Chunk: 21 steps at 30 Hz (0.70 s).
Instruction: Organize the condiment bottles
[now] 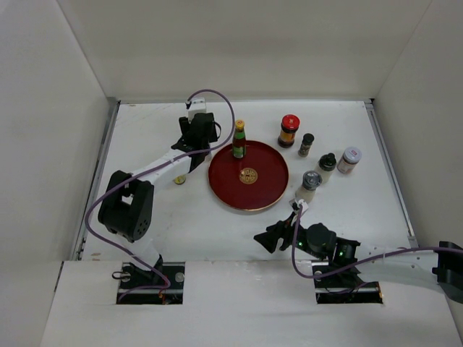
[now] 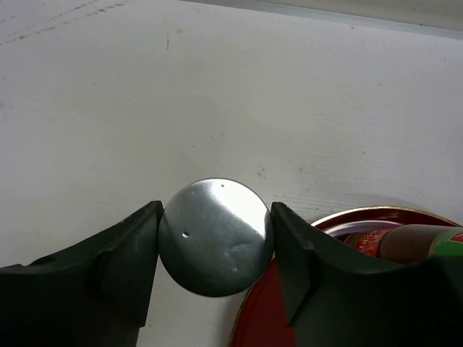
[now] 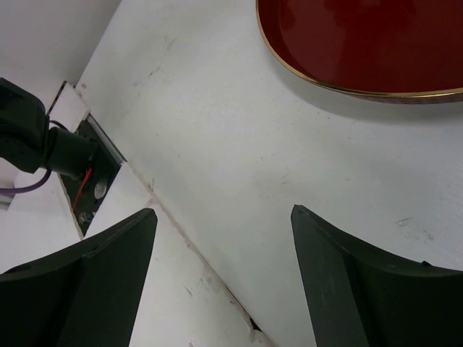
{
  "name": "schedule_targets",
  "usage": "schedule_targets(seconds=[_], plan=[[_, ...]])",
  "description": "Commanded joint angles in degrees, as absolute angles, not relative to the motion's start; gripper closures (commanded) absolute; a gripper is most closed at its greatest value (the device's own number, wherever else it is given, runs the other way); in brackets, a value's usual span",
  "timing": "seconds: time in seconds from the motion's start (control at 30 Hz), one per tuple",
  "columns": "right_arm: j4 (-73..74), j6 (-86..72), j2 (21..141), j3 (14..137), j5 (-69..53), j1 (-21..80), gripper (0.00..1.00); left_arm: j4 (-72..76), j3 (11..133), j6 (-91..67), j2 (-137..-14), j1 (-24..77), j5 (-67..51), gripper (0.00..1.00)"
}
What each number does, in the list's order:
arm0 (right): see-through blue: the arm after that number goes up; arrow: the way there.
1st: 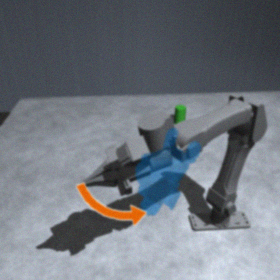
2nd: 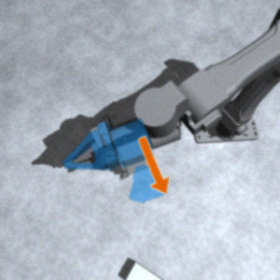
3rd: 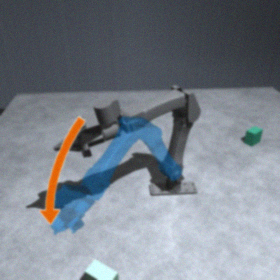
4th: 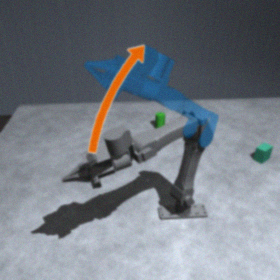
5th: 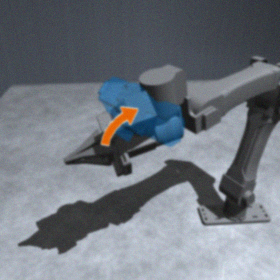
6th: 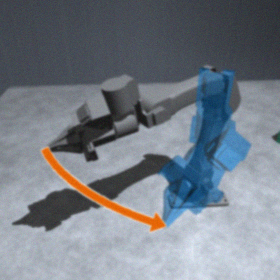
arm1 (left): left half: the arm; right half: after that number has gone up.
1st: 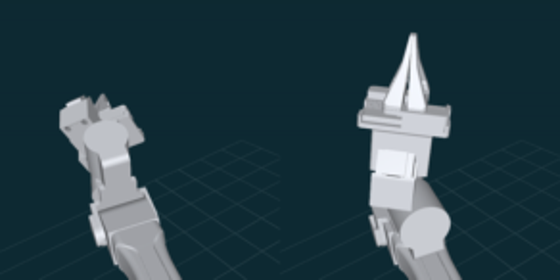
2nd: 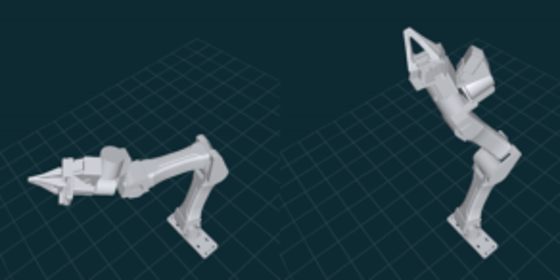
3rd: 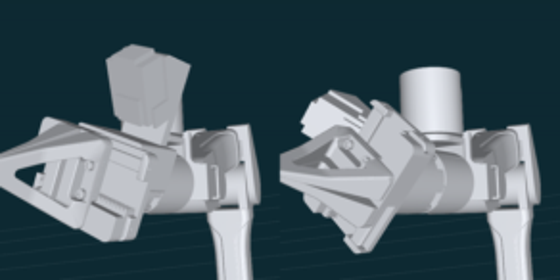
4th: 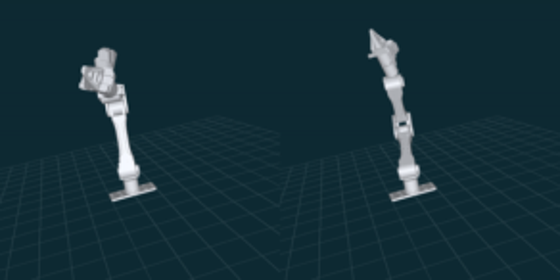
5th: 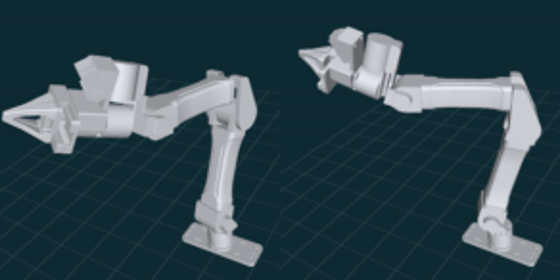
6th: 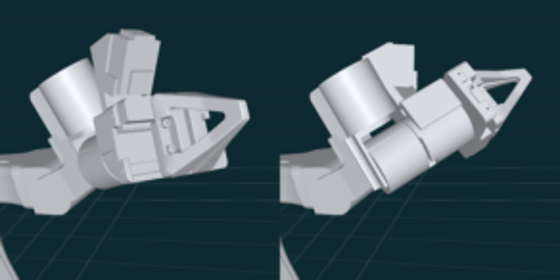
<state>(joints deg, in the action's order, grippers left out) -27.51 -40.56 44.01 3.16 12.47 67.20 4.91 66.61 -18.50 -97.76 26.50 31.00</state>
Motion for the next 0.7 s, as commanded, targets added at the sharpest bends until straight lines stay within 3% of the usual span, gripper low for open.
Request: schedule_targets(seconds=[0.0,0.33,0.67], plan=[[-30.4,-41.0,44.2,4.4,13.4,67.6,0.18,6.8,67.9,-18.5,-96.3,26.4,31.6,0.65],[-30.5,-41.0,43.9,4.3,13.4,67.6,0.18,7.5,64.3,-15.5,-82.1,32.1,35.2,0.69],[-30.5,-41.0,43.9,4.3,13.4,67.6,0.18,9.6,63.6,-16.4,-82.9,38.7,35.5,0.69]])
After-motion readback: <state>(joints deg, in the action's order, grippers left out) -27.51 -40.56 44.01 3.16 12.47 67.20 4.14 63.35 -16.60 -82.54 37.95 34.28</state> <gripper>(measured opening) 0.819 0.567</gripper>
